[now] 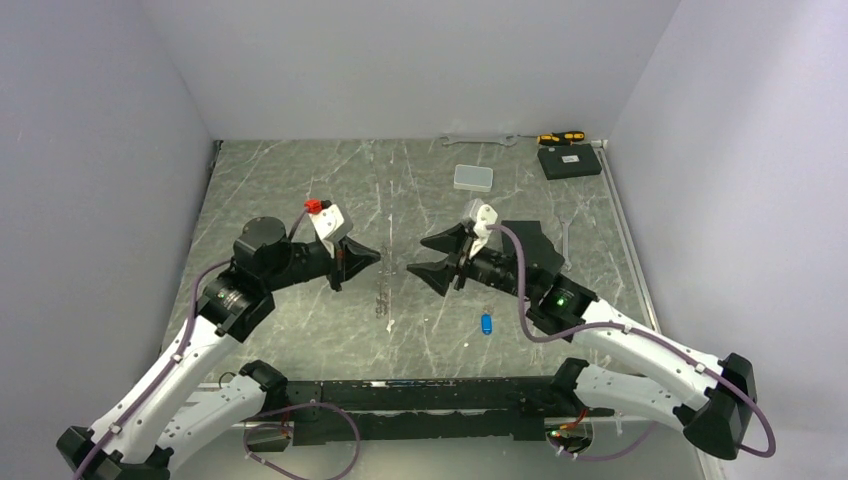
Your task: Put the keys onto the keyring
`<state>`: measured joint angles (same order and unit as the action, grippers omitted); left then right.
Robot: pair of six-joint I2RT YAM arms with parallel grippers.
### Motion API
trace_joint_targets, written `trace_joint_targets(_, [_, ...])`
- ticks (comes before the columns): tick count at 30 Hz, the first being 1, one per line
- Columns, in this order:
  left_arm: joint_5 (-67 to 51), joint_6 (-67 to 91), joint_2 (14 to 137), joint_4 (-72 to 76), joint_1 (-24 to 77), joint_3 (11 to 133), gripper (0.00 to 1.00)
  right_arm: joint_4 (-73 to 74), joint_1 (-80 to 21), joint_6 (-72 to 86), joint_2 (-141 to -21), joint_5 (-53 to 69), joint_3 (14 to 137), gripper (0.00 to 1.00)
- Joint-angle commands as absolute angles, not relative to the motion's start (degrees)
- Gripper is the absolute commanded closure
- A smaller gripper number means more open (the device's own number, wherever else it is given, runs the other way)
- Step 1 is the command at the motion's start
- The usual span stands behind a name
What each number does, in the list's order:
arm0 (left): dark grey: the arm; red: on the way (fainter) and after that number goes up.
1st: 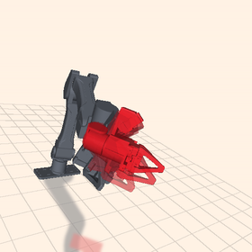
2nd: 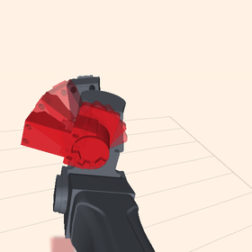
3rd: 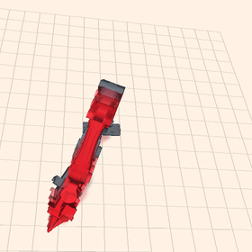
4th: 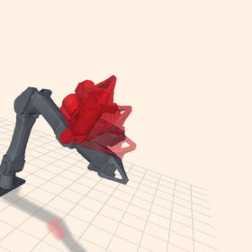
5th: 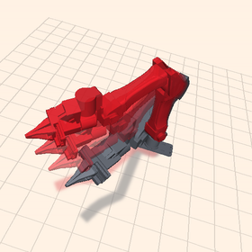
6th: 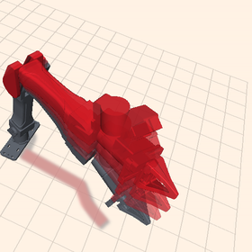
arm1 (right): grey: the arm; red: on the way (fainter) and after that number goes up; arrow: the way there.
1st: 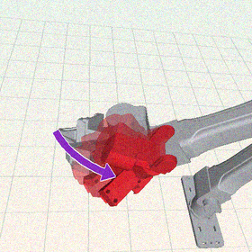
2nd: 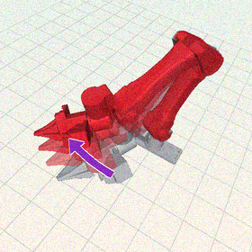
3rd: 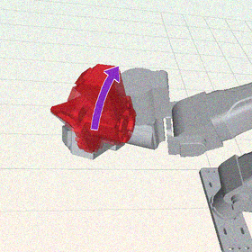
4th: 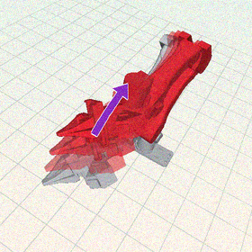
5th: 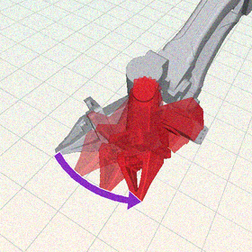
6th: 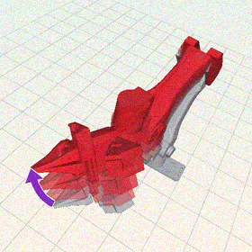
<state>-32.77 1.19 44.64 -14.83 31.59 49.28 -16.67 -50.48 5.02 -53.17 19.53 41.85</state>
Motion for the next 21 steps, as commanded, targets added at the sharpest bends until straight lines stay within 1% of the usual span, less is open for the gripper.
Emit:
trace_joint_targets(1, [-26.6, -0.7, 44.9, -14.6, 31.7, 48.2, 1.0, -3.4, -50.7, 9.9, -53.9, 1.4, 46.9, 0.37])
trace_joint_targets(5, [-23.2, -0.9, 45.3, -15.8, 31.7, 48.2, 1.0, 7.5, -50.7, 15.9, -55.2, -10.3, 48.9, 0.37])
trace_joint_targets(8, [-21.5, -0.4, 45.0, -15.3, 31.7, 47.6, 1.0, 14.6, -50.7, 21.8, -56.6, -15.6, 49.0, 0.37])
trace_joint_targets(15, [-19.9, 3.0, 45.1, -15.6, 31.7, 47.7, 1.0, 27.8, -50.7, 36.4, -60.4, -24.9, 49.3, 0.36])
trace_joint_targets(21, [-20.1, 2.5, 45.2, -15.8, 31.7, 47.7, 1.0, 34.5, -50.7, 44.8, -62.0, -28.6, 48.9, 0.36])
